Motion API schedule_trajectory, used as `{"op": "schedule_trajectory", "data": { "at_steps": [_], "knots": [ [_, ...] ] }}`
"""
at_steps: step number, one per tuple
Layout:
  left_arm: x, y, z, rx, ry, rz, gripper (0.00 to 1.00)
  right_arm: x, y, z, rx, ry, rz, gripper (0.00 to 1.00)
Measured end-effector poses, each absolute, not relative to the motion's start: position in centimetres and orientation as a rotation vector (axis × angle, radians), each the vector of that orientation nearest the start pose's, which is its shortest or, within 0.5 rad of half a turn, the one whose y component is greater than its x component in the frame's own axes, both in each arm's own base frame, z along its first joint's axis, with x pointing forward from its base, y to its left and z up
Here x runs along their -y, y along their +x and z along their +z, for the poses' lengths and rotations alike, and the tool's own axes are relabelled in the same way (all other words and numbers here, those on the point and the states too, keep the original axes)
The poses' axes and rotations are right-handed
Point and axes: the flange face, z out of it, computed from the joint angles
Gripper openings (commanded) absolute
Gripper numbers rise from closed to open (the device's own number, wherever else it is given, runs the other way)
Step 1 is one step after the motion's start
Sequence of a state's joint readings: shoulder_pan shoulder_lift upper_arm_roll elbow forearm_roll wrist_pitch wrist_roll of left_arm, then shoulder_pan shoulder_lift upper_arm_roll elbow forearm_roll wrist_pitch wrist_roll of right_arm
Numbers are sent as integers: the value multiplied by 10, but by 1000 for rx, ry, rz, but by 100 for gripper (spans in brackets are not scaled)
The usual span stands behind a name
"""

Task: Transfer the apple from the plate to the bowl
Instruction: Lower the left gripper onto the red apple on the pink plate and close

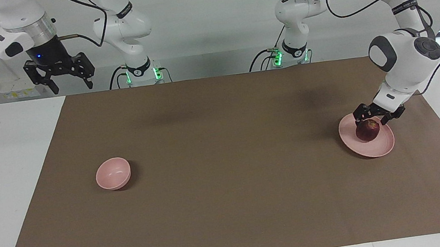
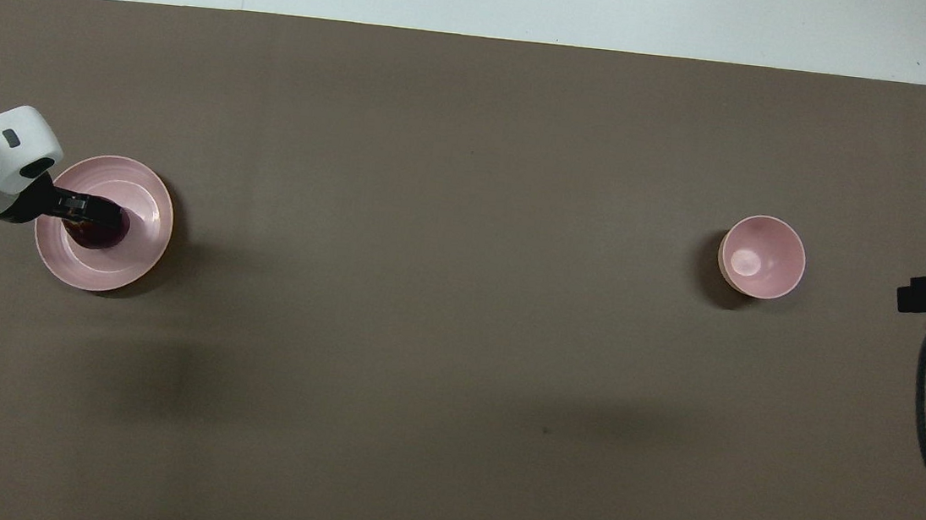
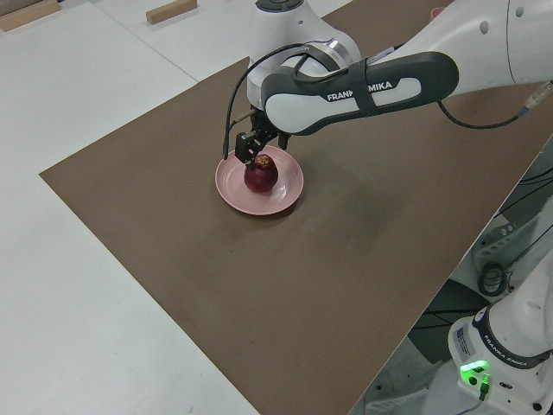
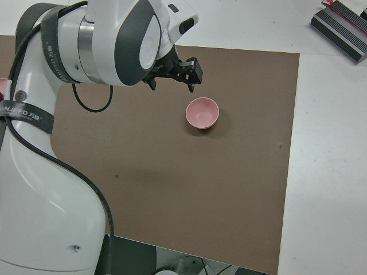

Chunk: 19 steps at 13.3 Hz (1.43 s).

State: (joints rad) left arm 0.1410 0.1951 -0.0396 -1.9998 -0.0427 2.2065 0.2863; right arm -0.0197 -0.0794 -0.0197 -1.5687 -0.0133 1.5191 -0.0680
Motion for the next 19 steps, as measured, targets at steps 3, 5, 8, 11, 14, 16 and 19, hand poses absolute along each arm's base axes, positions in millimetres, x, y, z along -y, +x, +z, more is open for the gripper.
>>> {"op": "schedule_trajectory", "data": {
  "at_steps": [3,5,8,11,14,16,19],
  "knots": [
    [-68,585,350,-273,-3169,-22,100,23,524,664,44,-3154,-46,100],
    [-69,582,341,-274,-3165,-45,100,23,524,664,44,-3154,-46,100],
    [-68,578,327,-276,-3162,-57,100,23,524,664,44,-3154,-46,100],
    [-68,576,322,-277,-3162,-57,44,23,524,664,44,-3154,-46,100],
    [-68,576,323,-276,-3161,-65,2,23,524,664,44,-3154,-46,100],
    [-68,576,324,-276,-3160,-67,0,23,524,664,44,-3154,-46,100],
    [-68,577,324,-275,-3160,-67,0,23,524,664,44,-3154,-46,100]
  ]
}}
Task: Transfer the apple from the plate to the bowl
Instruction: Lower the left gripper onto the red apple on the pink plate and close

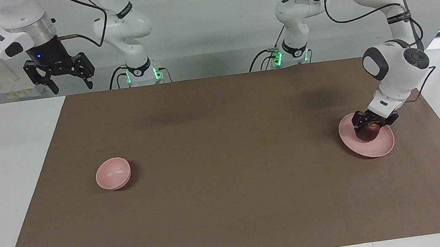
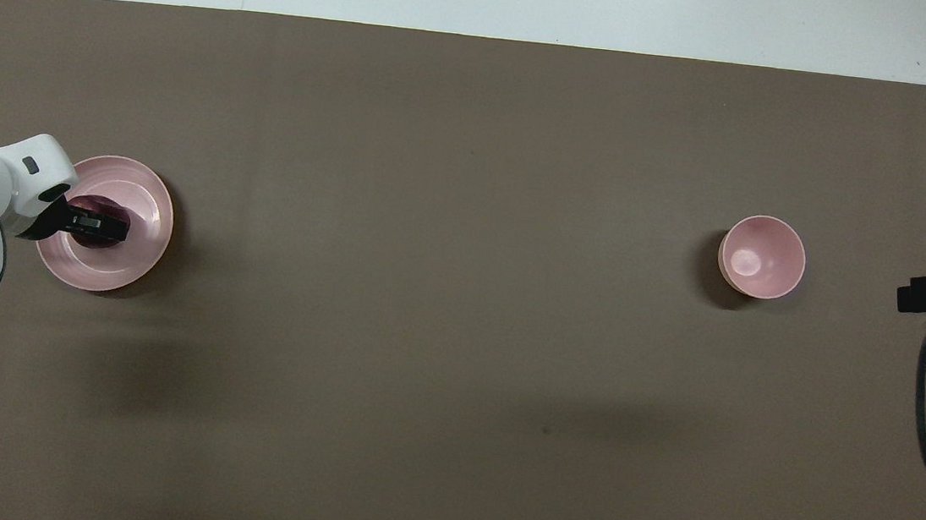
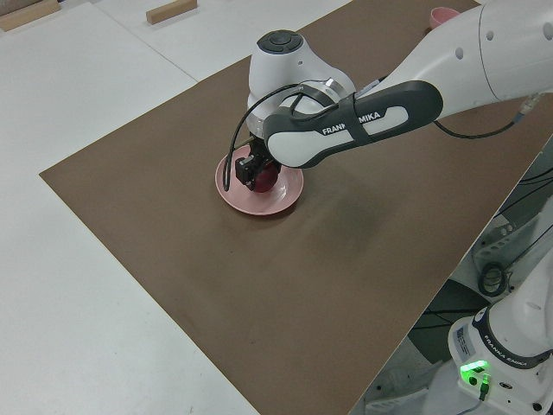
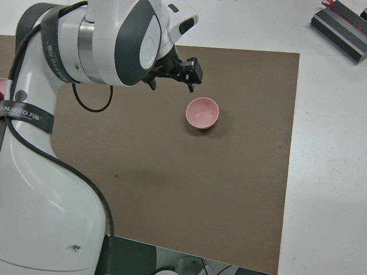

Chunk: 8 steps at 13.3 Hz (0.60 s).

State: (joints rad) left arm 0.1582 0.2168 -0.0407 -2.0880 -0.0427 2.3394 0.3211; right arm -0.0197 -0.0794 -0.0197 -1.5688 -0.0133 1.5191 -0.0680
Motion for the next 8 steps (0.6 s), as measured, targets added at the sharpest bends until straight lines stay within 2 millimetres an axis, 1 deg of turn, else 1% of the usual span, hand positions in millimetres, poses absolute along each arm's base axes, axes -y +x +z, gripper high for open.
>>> {"op": "schedule_trajectory", "data": {
  "at_steps": [5,8],
  "knots": [
    [-61,578,326,-282,-3162,-73,0,24,524,664,39,-3154,-44,100],
    [-60,584,338,-287,-3157,-107,0,26,523,664,33,-3154,-38,100]
  ]
}}
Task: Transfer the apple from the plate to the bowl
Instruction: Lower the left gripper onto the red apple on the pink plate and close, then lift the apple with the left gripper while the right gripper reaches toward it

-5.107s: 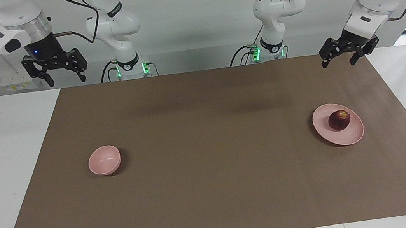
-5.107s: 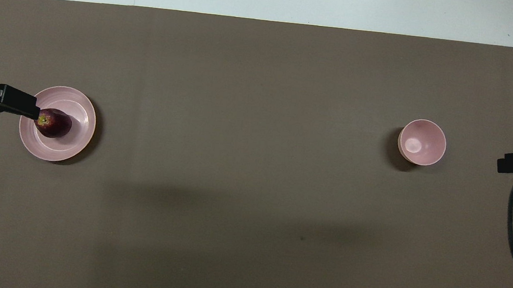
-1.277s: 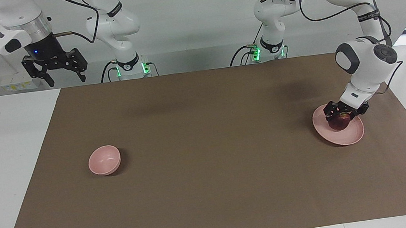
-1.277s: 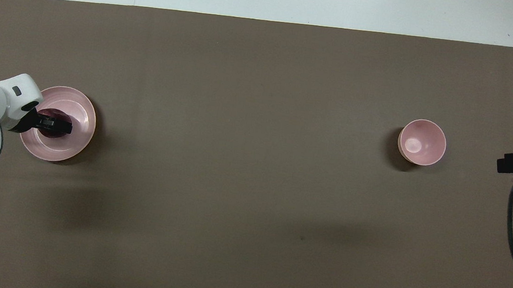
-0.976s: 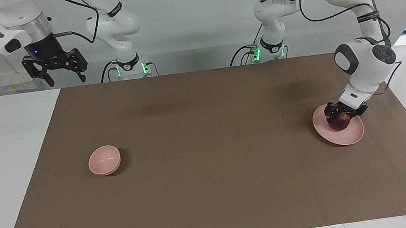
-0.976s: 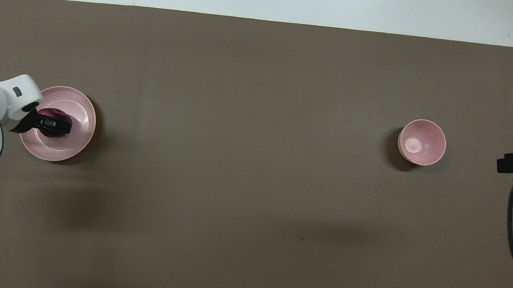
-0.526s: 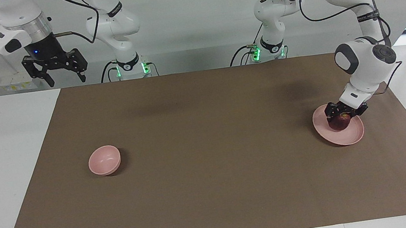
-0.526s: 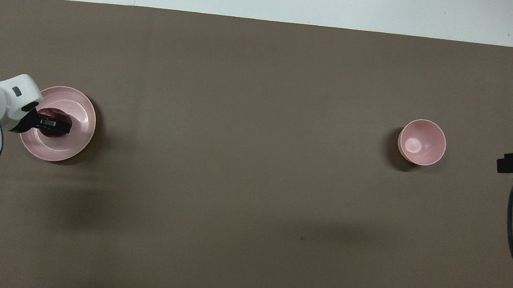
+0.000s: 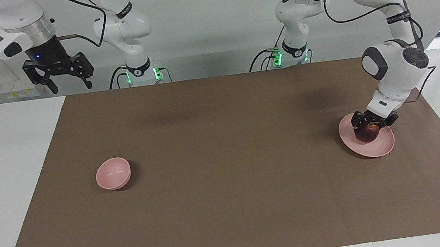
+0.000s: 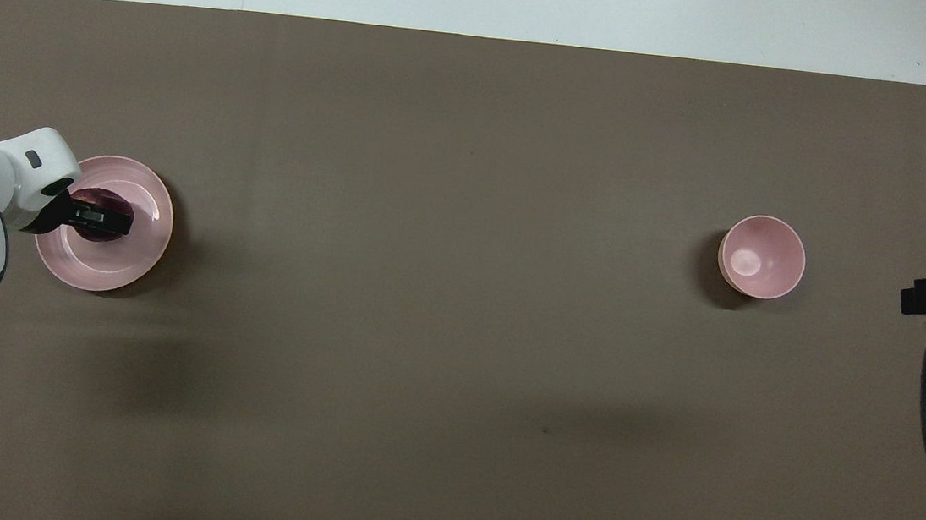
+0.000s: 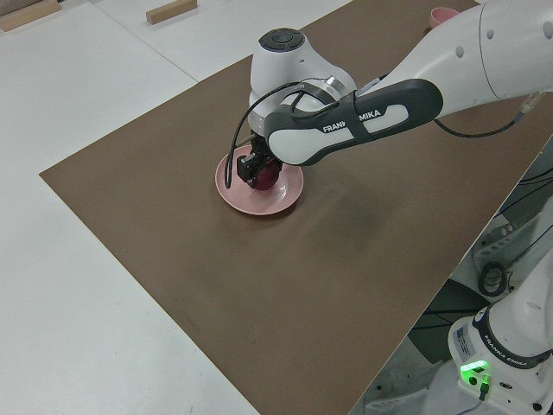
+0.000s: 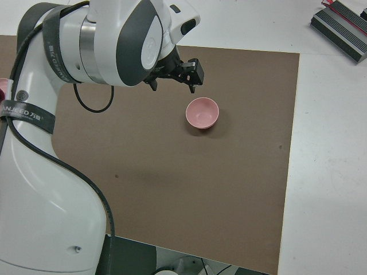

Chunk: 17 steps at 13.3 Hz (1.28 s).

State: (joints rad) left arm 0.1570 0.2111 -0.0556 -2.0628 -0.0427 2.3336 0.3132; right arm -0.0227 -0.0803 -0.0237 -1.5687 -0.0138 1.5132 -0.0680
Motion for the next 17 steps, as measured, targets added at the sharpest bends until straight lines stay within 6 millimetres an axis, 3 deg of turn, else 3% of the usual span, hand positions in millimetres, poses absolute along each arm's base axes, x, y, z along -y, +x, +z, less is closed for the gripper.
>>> {"op": "schedule_trajectory", "data": {
  "at_steps": [5,10,14,17],
  "knots": [
    [-47,596,368,-328,-3162,-76,0,23,523,660,31,-3108,-27,100],
    [-39,609,429,-365,-3180,52,0,7,529,630,22,-2901,27,100],
    [5,613,478,-155,-3203,99,0,-10,536,597,59,-2721,53,100],
    [62,606,503,78,-3324,204,0,-23,536,587,41,-2582,68,100]
  ]
}}
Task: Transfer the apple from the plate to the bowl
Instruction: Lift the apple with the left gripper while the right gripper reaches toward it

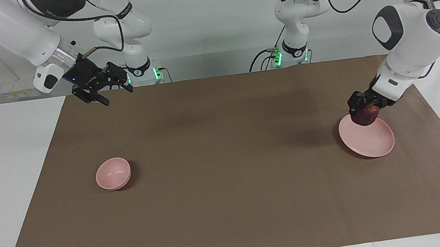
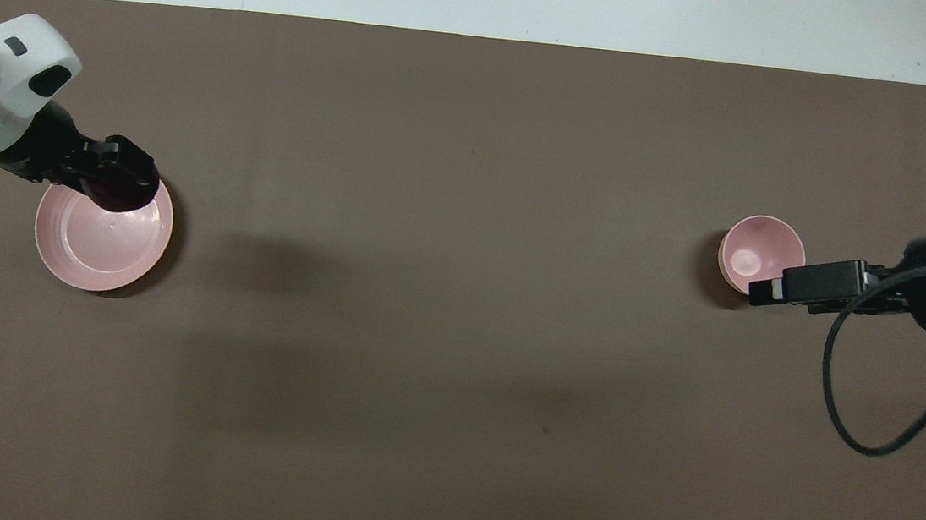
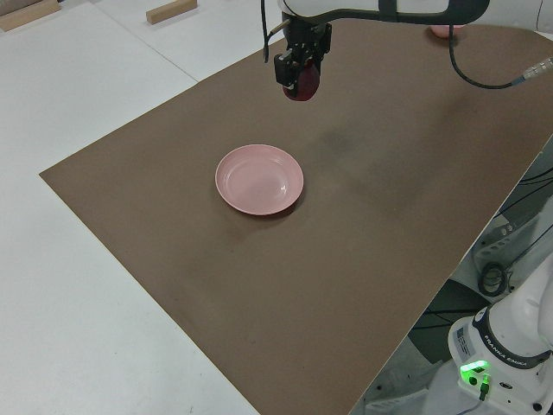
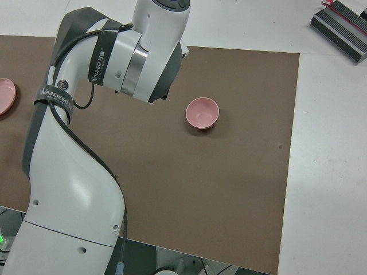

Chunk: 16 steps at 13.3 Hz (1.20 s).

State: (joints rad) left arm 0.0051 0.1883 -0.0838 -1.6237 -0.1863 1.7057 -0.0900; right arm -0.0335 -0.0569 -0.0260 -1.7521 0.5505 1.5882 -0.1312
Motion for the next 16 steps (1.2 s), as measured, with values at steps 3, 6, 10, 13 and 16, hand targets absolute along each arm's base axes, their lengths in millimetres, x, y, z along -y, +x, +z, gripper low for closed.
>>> {"op": "schedule_trajectory", "data": {
  "at_steps": [3,6,10,13,16],
  "knots": [
    [101,594,501,303,-3416,422,0,-27,536,579,81,-2469,48,100],
    [159,574,503,452,-3434,671,0,-31,535,579,68,-2367,36,100],
    [205,559,516,591,-3551,1054,0,-40,520,579,41,-2258,40,100],
    [248,545,526,658,-3547,1222,0,-47,505,581,16,-2161,48,100],
    [283,536,536,893,-3477,1389,0,-49,493,584,1,-2079,97,100]
  ]
}}
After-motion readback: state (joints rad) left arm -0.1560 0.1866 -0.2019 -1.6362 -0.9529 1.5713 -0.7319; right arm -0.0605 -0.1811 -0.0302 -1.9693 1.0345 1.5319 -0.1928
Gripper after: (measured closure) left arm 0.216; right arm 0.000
